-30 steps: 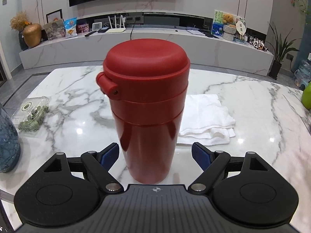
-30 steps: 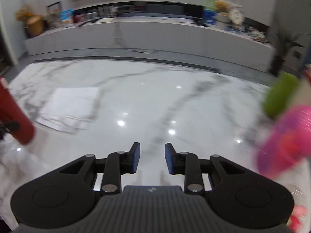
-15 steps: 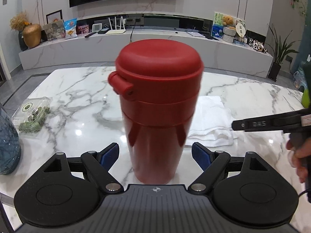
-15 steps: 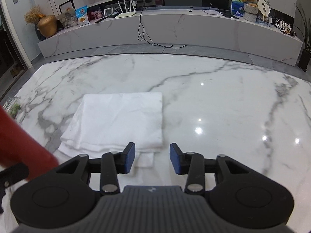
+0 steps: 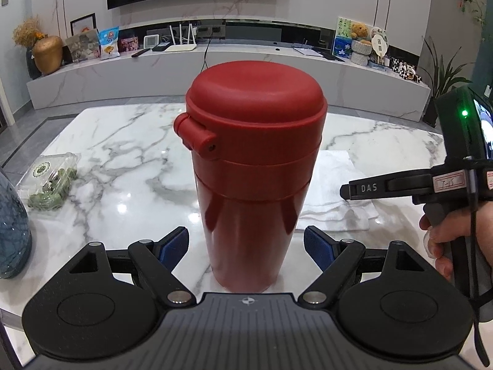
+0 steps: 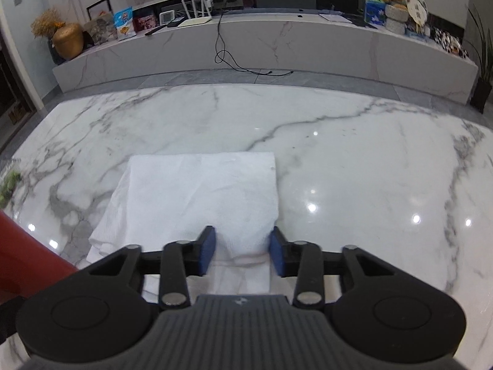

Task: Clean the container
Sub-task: 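Move the right tool back to the white cloth and pinch it, then lift the white cloth with the right tool and bunch it up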

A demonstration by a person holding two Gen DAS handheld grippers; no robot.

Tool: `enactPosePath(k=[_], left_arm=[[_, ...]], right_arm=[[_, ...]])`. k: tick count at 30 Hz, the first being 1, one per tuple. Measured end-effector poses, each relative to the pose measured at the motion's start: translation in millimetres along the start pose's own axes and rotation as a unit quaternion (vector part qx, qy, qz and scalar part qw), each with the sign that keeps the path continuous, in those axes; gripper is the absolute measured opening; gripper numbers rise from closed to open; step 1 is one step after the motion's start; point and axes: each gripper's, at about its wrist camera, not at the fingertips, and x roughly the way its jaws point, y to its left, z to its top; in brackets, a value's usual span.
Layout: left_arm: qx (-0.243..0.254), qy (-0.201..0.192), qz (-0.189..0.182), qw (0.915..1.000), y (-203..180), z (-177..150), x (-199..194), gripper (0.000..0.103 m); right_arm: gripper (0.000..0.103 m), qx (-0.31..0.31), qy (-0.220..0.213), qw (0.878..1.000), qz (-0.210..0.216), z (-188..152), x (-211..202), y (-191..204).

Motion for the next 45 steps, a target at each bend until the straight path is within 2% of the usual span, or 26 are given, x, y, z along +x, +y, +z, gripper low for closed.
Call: enactPosePath(k=[2, 5, 9, 14, 23, 27, 32, 37, 40, 42, 45], left_arm=[[0.000, 0.000, 0.001, 1.0000, 0.4, 0.2, -0.3, 0.082], [-0.003, 0.002, 0.000, 1.0000, 2.1, 0.4, -0.2, 0.082], [-0.014, 0.007, -0.001, 0.9999, 6.8, 0.5, 1.2, 0.082], [-0.018, 0.008, -0.001, 0.9998, 8.8, 0.9, 1.3, 0.082], [-0.017, 0.008, -0.003, 0.9998, 7.1, 1.1, -1.5, 0.082], [-0.018, 0.008, -0.002, 0.9998, 6.2, 1.8, -2.4, 0.082], [-0.024, 0.010, -0.006, 0.9996, 7.1, 2.2, -2.9, 0.082], [-0.031, 0.017, -0.008, 0.9993, 10.1, 1.7, -2.4, 0.082], [-0.033, 0.016, -0.010, 0.9993, 12.3, 2.3, -3.7, 0.082], [-0.034, 0.015, -0.012, 0.9992, 13.7, 2.9, -4.5, 0.082], [-0.037, 0.015, -0.014, 0.9991, 15.4, 3.6, -4.8, 0.082]], right_arm=[[0.019, -0.007, -0.002, 1.000, 0.002, -0.8, -0.1, 3.6], [0.012, -0.016, -0.005, 1.000, 0.001, -1.2, -1.8, 5.8], [0.010, -0.023, -0.008, 1.000, 0.003, -1.0, -6.8, 4.4], [0.009, -0.040, -0.020, 0.999, -0.008, -1.5, -35.7, -10.2], [0.009, -0.079, 0.007, 0.994, -0.077, -20.4, -84.2, -67.1], [0.009, -0.147, 0.001, 0.984, -0.103, -25.5, -94.1, -59.3], [0.009, -0.242, -0.014, 0.963, -0.121, -28.6, -103.9, -34.8], [0.009, -0.320, -0.017, 0.941, -0.110, -32.0, -99.6, 2.7], [0.009, -0.327, -0.006, 0.940, -0.094, -35.5, -94.3, 15.6], [0.009, -0.342, -0.002, 0.935, -0.092, -41.0, -89.0, 22.9], [0.009, -0.385, -0.003, 0.918, -0.098, -53.4, -84.2, 38.3]])
